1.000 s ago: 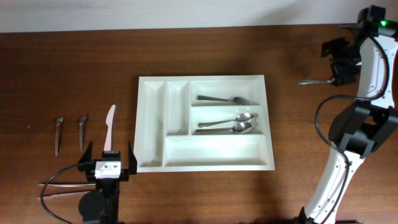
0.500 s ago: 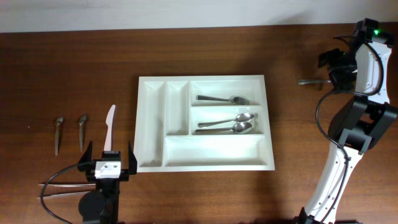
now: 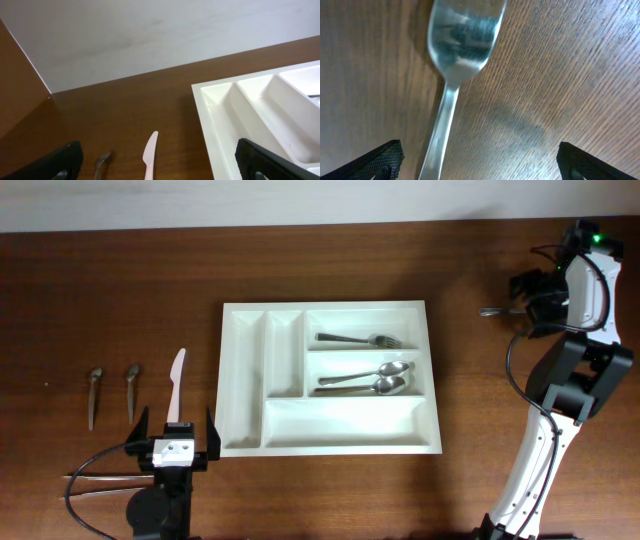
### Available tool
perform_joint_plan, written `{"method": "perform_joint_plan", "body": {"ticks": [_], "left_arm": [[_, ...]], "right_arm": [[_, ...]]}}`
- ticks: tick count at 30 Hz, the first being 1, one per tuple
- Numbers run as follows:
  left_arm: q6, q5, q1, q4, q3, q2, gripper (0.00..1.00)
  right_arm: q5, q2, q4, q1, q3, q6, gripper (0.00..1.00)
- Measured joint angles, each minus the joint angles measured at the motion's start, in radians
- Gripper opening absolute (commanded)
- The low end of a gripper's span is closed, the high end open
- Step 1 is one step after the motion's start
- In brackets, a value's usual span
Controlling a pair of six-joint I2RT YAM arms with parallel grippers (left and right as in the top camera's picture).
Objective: Pack container
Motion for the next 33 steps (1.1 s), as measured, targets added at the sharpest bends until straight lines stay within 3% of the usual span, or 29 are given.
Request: {"method": "perform_joint_plan", "body": {"ticks": [33], "left_arm": [[0.000,0.000,0.000,0.000,0.000,0.000,0.99]], "right_arm": [[0.096,0.007,-0.032,-0.011,0.000,-0.014,1.00]]}}
